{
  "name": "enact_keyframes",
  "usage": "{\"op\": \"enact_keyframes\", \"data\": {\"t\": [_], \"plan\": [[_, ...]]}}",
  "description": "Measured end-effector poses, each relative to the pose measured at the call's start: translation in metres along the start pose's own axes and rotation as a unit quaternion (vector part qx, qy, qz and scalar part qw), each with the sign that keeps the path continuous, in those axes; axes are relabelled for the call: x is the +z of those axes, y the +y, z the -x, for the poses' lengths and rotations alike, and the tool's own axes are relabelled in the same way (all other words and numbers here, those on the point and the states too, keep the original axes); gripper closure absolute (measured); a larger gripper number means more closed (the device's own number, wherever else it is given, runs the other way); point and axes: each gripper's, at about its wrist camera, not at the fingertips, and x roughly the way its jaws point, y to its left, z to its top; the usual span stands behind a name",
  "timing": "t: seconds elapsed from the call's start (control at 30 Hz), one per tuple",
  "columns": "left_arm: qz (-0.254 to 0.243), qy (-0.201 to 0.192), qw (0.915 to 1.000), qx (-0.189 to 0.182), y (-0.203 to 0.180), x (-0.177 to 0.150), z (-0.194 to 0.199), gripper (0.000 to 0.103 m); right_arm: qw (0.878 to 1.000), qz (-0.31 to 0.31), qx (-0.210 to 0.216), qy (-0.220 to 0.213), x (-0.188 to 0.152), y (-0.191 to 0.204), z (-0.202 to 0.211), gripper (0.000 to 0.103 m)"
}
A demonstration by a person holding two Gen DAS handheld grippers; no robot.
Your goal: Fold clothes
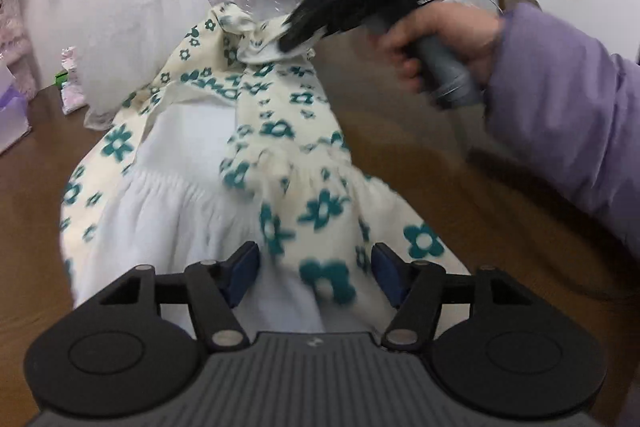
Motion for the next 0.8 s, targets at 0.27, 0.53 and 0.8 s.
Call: {"op": "enact_keyframes", "data": {"t": [0.27, 0.53, 0.8], "plan": [[0.035, 0.011, 0.9985, 0.041, 0.077, -0.069, 0.081, 0.035, 0.988, -0.131, 0.038, -0.075, -0.116, 0.007, 0.202, 0.095], [0.113, -0.05, 0.9904, 0.06, 0.094, -0.062, 0.13, 0.031, 0.993, 0.002, 0.037, -0.108, -0.176, 0.034, 0.278, 0.027], [0.034, -0.015, 0.998, 0.051, 0.044, -0.032, 0.056, 0.032, 0.939, 0.326, -0.103, -0.025, -0.166, 0.107, 0.173, 0.037]]}}
